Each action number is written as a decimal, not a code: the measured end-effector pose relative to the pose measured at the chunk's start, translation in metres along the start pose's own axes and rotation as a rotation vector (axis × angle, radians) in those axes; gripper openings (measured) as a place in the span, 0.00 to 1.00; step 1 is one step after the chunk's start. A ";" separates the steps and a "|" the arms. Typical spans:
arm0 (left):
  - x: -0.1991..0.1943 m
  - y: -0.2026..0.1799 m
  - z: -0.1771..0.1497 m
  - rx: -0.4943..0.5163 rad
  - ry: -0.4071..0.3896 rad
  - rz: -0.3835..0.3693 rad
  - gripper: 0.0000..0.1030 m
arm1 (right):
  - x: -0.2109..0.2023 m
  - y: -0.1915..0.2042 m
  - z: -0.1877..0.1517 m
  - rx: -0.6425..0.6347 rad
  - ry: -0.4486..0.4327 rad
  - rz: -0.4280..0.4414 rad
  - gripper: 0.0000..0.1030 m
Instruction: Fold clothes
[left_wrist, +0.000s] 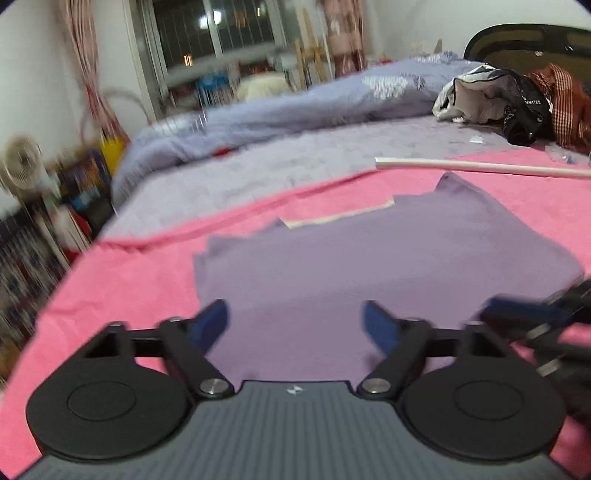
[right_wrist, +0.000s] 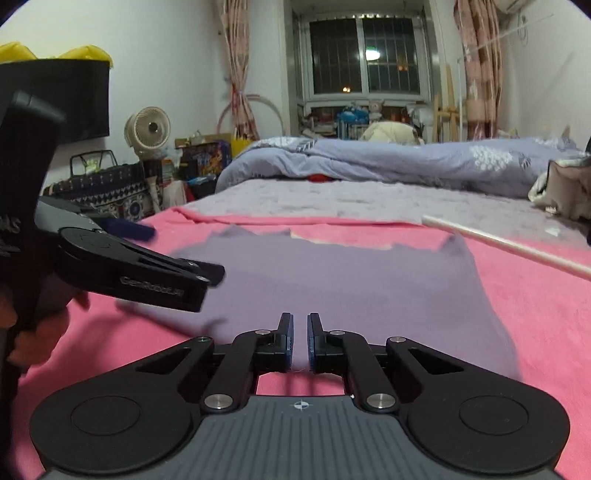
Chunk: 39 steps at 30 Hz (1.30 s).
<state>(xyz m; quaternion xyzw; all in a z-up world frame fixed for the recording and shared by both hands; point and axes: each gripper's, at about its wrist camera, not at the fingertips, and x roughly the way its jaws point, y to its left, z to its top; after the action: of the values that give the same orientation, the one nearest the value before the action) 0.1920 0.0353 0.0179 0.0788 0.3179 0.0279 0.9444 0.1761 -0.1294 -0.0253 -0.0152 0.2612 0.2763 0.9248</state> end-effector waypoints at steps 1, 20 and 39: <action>0.005 0.001 0.003 -0.006 0.030 -0.013 0.57 | -0.001 0.001 0.001 0.012 -0.008 0.003 0.09; 0.072 -0.058 0.028 0.143 0.197 -0.105 0.54 | 0.000 -0.011 -0.021 0.164 -0.002 0.080 0.07; 0.176 -0.040 0.095 -0.009 0.237 -0.005 0.67 | -0.007 -0.021 -0.029 0.246 -0.005 0.144 0.07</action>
<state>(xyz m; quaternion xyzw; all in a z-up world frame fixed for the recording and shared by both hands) 0.3898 0.0016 -0.0194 0.0702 0.4273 0.0359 0.9007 0.1682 -0.1559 -0.0496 0.1177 0.2914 0.3080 0.8980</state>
